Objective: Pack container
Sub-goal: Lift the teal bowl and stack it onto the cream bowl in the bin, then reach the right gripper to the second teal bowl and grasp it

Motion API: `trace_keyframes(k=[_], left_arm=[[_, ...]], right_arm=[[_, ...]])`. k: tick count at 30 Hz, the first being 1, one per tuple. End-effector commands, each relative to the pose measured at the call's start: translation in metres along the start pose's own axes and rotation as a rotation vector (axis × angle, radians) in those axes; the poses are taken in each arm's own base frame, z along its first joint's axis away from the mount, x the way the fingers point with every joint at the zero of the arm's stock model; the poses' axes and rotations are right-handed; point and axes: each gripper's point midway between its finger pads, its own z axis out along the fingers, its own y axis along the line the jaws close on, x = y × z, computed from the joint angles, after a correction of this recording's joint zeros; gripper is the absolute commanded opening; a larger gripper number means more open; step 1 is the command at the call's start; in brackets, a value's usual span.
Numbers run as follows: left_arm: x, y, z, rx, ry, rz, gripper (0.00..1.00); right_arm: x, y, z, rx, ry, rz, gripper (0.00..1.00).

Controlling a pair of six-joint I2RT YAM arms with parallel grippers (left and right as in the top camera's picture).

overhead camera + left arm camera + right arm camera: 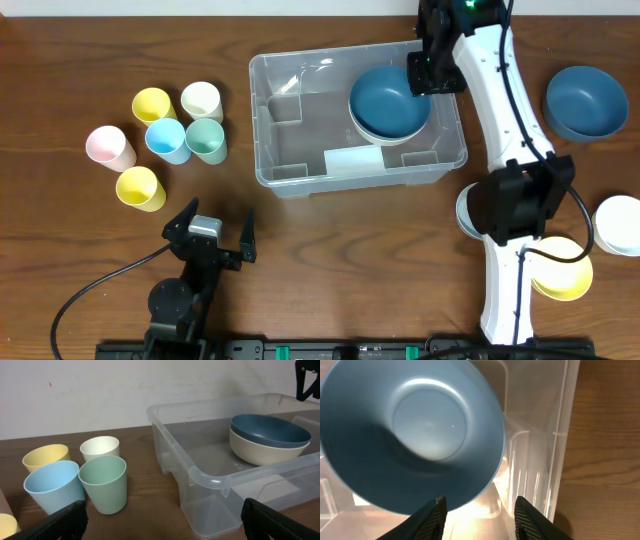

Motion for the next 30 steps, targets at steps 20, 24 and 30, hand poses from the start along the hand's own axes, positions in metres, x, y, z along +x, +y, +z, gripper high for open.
trace_keyframes(k=[20, 24, 30], left_arm=[[0.015, 0.000, 0.001, 0.002, 0.045, 0.006, 0.98], [0.015, 0.000, 0.001, 0.002, 0.045, 0.005, 0.98], [0.015, 0.000, 0.001, 0.002, 0.045, 0.005, 0.98]], right_arm=[[0.042, -0.243, -0.153, 0.213, -0.294, 0.494, 0.62], [0.046, -0.270, -0.126, 0.228, -0.227, 0.510, 0.62], [0.040, -0.293, -0.071, 0.223, -0.124, 0.476, 0.64]])
